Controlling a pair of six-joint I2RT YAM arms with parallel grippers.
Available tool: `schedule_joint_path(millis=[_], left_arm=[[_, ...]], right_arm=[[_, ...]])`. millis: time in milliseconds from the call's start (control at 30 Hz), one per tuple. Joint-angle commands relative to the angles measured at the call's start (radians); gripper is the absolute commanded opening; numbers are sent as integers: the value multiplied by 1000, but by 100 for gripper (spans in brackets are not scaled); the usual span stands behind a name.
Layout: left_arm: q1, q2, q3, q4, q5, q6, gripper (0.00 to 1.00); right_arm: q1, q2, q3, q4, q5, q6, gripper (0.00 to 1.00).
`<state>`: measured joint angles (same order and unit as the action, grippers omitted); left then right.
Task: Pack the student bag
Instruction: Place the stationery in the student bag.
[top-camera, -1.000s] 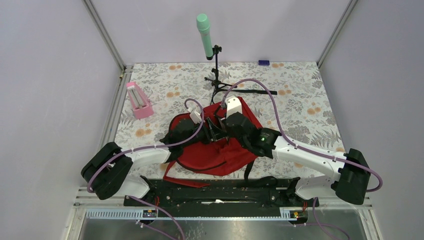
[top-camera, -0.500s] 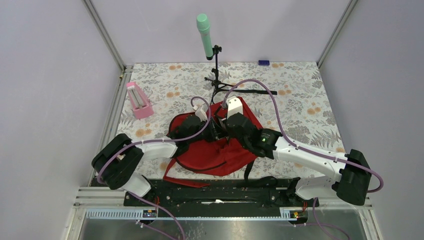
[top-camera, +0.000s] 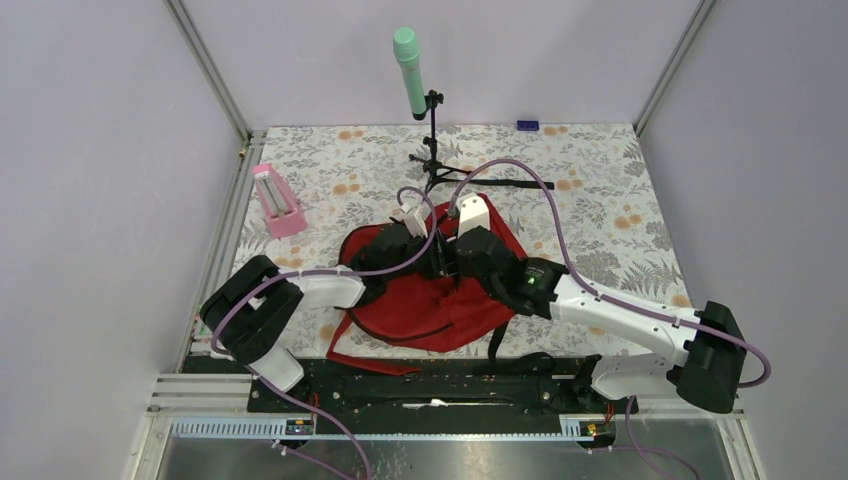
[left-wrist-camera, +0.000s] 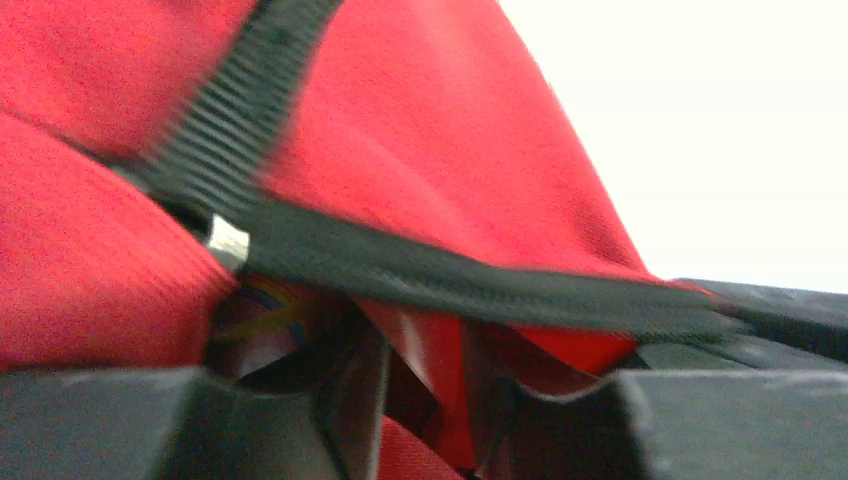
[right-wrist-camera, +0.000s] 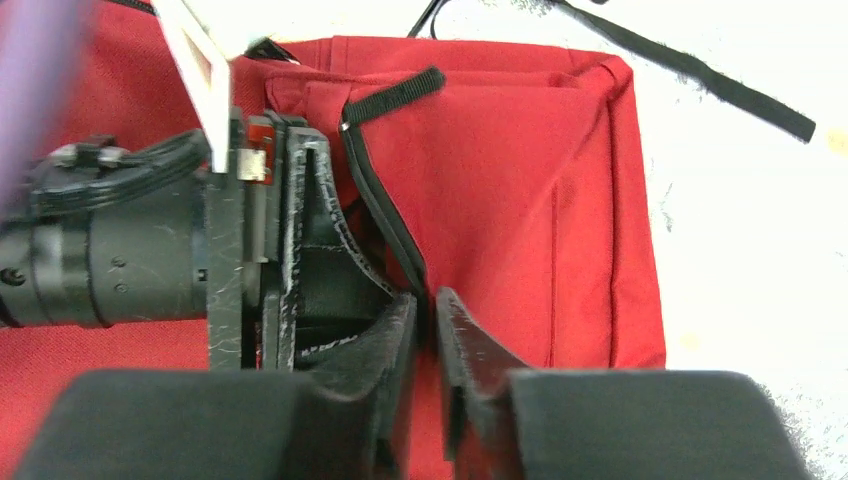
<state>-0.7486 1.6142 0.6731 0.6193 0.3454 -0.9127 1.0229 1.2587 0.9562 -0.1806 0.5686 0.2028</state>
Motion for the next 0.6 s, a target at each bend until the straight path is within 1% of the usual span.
schedule_joint_path(millis=[0, 33, 67, 100, 133, 167, 233, 333, 433, 500, 567], left_arm=[[2, -114, -9, -3, -53, 102, 47], [2, -138, -24, -19, -72, 117, 56], [3, -163, -43, -33, -97, 131, 63], [3, -192, -64, -54, -131, 140, 73], [3, -223, -88, -68, -165, 150, 92], [4, -254, -117, -71, -193, 159, 98], [4, -322, -161, -95, -250, 179, 99], [3, -428, -195, -178, -325, 213, 99], [4, -543, -212, -277, -403, 239, 99], [12, -629, -220, -342, -438, 256, 99], [34, -695, -217, -415, -435, 270, 99]], right_arm=[[7, -52, 38, -34, 57, 37, 32], [0, -55, 46, -56, 53, 45, 46], [-10, -57, 56, -88, 53, 59, 61], [-23, -63, 67, -124, 49, 78, 72], [-52, -73, 79, -159, 38, 105, 81], [-77, -87, 81, -191, 17, 125, 86], [-150, -123, 70, -239, -35, 162, 93], [-268, -191, 32, -303, -73, 214, 99], [-391, -256, -12, -402, -57, 265, 100], [-504, -295, -48, -462, -86, 306, 100], [-635, -341, -96, -499, -133, 341, 100]])
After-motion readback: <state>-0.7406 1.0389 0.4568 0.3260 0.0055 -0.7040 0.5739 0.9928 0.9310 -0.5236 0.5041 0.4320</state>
